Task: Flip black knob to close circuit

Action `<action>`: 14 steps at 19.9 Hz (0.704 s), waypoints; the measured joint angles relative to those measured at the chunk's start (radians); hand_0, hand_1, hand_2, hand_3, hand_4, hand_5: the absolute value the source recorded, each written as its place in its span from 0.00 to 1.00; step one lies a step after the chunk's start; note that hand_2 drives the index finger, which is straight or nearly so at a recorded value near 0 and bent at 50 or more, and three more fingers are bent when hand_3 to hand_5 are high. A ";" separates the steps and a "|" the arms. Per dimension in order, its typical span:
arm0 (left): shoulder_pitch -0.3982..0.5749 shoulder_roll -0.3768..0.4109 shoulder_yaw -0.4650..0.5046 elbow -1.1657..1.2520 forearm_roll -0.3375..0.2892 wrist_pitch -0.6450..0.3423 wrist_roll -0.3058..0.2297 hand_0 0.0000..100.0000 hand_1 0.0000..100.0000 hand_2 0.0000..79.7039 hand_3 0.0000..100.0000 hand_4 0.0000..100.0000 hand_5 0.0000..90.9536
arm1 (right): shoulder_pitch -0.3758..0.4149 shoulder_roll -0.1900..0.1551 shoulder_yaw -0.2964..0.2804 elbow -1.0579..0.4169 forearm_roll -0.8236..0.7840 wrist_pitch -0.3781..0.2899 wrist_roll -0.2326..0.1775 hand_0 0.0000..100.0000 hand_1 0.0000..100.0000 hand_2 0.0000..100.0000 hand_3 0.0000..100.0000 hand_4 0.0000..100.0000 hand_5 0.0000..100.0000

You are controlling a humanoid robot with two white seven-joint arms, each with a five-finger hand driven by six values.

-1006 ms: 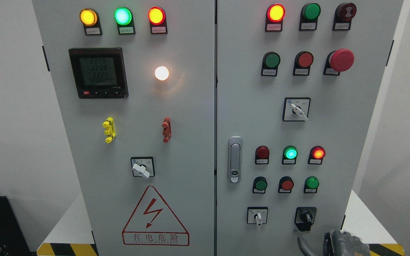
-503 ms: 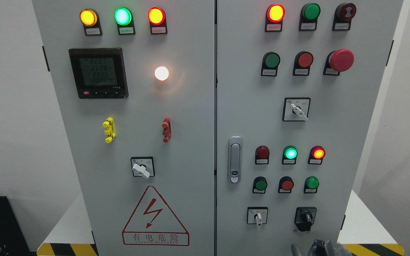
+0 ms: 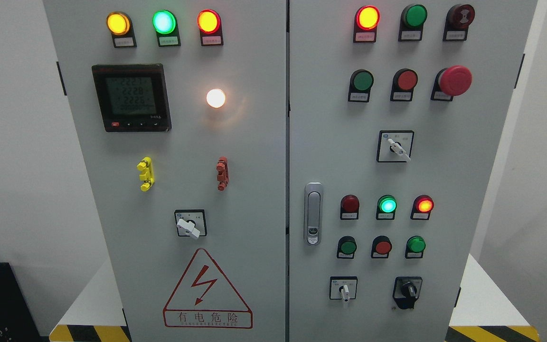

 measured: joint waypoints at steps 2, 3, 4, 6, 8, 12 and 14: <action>0.000 0.000 0.000 0.000 0.000 0.000 0.000 0.12 0.56 0.00 0.00 0.00 0.00 | 0.040 0.004 -0.025 -0.015 -0.065 -0.001 0.017 0.00 0.00 0.00 0.00 0.00 0.00; 0.000 0.000 0.000 0.000 0.000 0.000 0.000 0.12 0.56 0.00 0.00 0.00 0.00 | 0.060 0.007 -0.037 -0.023 -0.092 -0.003 0.025 0.00 0.00 0.00 0.00 0.00 0.00; 0.000 0.000 0.000 0.000 0.000 0.000 0.000 0.12 0.56 0.00 0.00 0.00 0.00 | 0.077 0.009 -0.046 -0.028 -0.113 -0.005 0.029 0.00 0.00 0.00 0.00 0.00 0.00; 0.000 0.000 0.000 0.000 0.000 0.000 0.000 0.12 0.56 0.00 0.00 0.00 0.00 | 0.105 0.012 -0.062 -0.037 -0.147 -0.008 0.043 0.00 0.00 0.00 0.00 0.00 0.00; 0.000 0.000 0.000 0.000 0.000 0.000 0.000 0.12 0.56 0.00 0.00 0.00 0.00 | 0.126 0.015 -0.074 -0.041 -0.169 -0.010 0.052 0.00 0.00 0.00 0.00 0.00 0.00; 0.000 0.000 0.000 0.000 0.000 0.000 0.000 0.12 0.56 0.00 0.00 0.00 0.00 | 0.152 0.020 -0.088 -0.047 -0.204 -0.012 0.058 0.00 0.00 0.00 0.00 0.00 0.00; 0.000 0.000 0.000 0.000 0.000 0.000 0.000 0.12 0.56 0.00 0.00 0.00 0.00 | 0.160 0.021 -0.092 -0.049 -0.215 -0.012 0.058 0.00 0.00 0.00 0.00 0.00 0.00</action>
